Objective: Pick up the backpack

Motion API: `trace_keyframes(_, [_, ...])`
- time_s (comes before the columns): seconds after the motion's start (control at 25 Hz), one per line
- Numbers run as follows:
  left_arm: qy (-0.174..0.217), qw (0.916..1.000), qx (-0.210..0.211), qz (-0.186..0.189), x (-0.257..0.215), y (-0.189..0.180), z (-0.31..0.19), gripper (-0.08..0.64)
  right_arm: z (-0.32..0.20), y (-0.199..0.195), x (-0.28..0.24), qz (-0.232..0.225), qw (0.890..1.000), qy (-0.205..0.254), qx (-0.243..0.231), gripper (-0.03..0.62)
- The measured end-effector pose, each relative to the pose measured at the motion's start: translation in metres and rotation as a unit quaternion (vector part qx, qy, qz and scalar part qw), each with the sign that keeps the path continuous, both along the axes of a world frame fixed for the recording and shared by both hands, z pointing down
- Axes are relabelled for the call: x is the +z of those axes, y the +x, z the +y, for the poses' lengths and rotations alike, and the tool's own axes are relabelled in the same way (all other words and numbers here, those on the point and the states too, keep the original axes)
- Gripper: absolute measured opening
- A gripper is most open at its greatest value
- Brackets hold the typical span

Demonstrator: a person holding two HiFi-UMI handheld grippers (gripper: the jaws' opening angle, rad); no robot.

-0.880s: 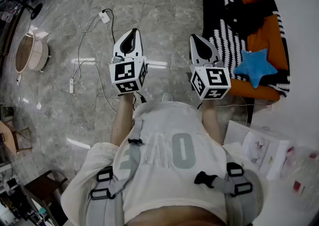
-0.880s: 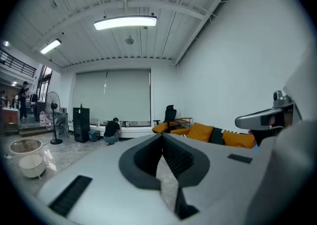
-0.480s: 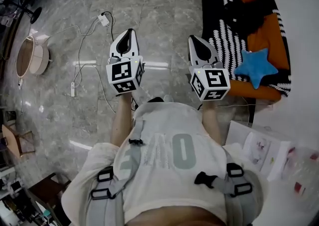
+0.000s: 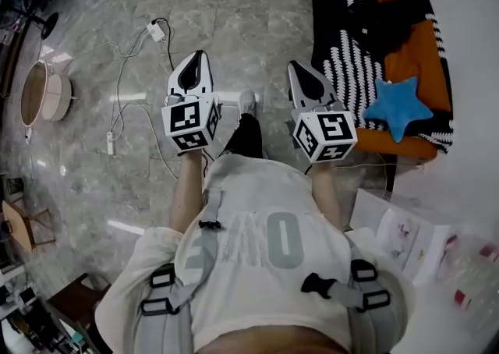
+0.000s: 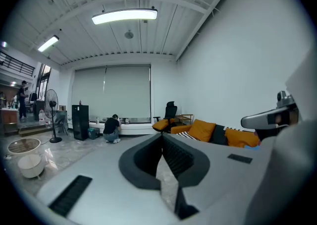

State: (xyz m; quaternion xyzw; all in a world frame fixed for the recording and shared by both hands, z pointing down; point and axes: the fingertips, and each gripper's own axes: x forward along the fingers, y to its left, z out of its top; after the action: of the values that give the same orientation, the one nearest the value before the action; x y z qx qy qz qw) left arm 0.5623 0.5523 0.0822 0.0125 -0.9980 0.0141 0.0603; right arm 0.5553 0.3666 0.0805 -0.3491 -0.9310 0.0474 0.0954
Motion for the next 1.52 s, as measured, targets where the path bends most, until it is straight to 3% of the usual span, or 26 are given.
trace_keyframes(0.16, [0.013, 0.9999, 0.001, -0.010, 0.001, -0.036, 0.009, 0.020, 0.003, -0.029, 0.000, 0.006, 1.000, -0.008, 0.001, 0.008])
trace_keyframes(0.36, [0.031, 0.9989, 0.022, -0.025, 0.000, -0.117, 0.010, 0.020, 0.005, -0.097, -0.020, -0.036, 0.999, -0.003, 0.013, 0.008])
trace_keyframes(0.68, [0.015, 0.9978, 0.064, -0.011, -0.012, -0.279, 0.021, 0.020, 0.024, -0.250, -0.038, -0.037, 0.998, -0.020, 0.045, 0.008])
trace_keyframes(0.84, [0.004, 0.9954, 0.093, -0.022, -0.031, -0.369, 0.029, 0.020, 0.036, -0.332, -0.052, -0.052, 0.995, -0.037, 0.077, 0.008])
trace_keyframes(1.04, [0.000, 0.9911, 0.122, -0.054, -0.051, -0.455, 0.034, 0.020, 0.054, -0.415, -0.050, -0.041, 0.995, -0.019, 0.091, 0.008])
trace_keyframes(1.32, [0.016, 0.9884, 0.141, -0.054, -0.050, -0.518, 0.028, 0.020, 0.060, -0.489, -0.030, 0.000, 0.993, 0.022, 0.115, 0.008])
trace_keyframes(1.52, [0.019, 0.9883, 0.139, -0.060, -0.046, -0.541, 0.021, 0.020, 0.063, -0.520, -0.025, 0.018, 0.996, 0.016, 0.086, 0.008])
